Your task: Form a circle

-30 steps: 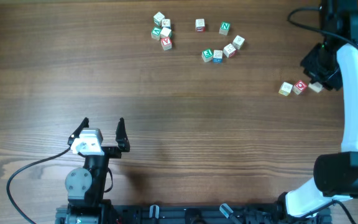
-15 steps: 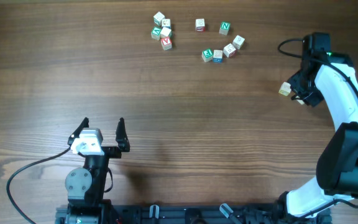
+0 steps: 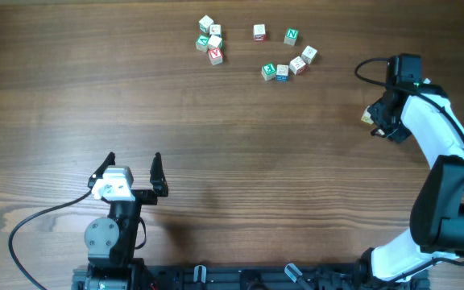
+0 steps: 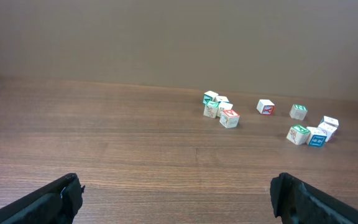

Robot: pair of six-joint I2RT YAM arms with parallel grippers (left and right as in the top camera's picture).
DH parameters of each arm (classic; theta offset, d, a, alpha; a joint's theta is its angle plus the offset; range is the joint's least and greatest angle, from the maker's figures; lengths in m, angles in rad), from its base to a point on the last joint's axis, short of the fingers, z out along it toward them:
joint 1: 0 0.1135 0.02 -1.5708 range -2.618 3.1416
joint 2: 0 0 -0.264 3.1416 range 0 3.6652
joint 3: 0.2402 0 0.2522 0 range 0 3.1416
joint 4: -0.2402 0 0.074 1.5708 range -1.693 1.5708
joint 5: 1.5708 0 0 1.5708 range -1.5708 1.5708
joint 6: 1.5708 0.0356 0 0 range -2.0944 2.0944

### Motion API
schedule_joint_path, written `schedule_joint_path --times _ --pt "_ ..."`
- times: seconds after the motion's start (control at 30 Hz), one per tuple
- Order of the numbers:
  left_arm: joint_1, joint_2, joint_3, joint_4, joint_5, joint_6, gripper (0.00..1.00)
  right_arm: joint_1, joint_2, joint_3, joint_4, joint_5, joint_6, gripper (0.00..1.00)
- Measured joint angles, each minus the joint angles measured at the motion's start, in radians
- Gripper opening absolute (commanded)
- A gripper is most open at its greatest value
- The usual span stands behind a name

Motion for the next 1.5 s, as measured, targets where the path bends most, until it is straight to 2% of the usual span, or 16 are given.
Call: schedule_joint_path --times 0.13,0.23,0.33,0.4,0.5,0.57,0.7,1.13,1.27,1.37,1.5 --pt "0.0 0.0 0.0 0.0 0.0 0.0 1.0 0.0 0.0 -0.058 0.064 0.006 0.01 0.26" --pt "0.0 0.0 0.0 0.0 0.0 0.0 1.0 0.0 0.0 -0.074 0.107 0.02 0.036 0.38" --pt "0.0 0.0 0.0 0.0 0.0 0.0 1.0 0.0 0.0 -0.126 0.126 0.04 0.071 0.44" --pt "0.0 0.0 0.0 0.0 0.0 0.0 1.0 0.0 0.0 -0.127 0.135 0.045 0.074 0.45" --pt "0.0 0.0 0.0 0.0 0.0 0.0 1.0 0.0 0.0 -0.127 0.147 0.048 0.077 0.44" --pt "0.0 0.0 0.0 0.0 0.0 0.0 1.0 0.0 0.0 -0.127 0.15 0.048 0.077 0.34" --pt "0.0 0.0 0.0 0.0 0.0 0.0 1.0 0.0 0.0 -0.127 0.15 0.048 0.081 0.3" --pt "0.0 0.0 0.0 0.0 0.0 0.0 1.0 -0.052 0.0 -0.127 0.18 0.031 0.126 0.29" --pt "0.0 0.0 0.0 0.0 0.0 0.0 1.0 -0.051 0.0 -0.127 0.236 -0.032 0.074 0.27" --pt "0.0 0.0 0.0 0.0 0.0 0.0 1.0 -0.052 0.0 -0.127 0.238 -0.047 0.059 0.27" --pt "0.0 0.0 0.0 0.0 0.0 0.0 1.0 -0.052 0.0 -0.127 0.239 -0.055 0.046 0.4"
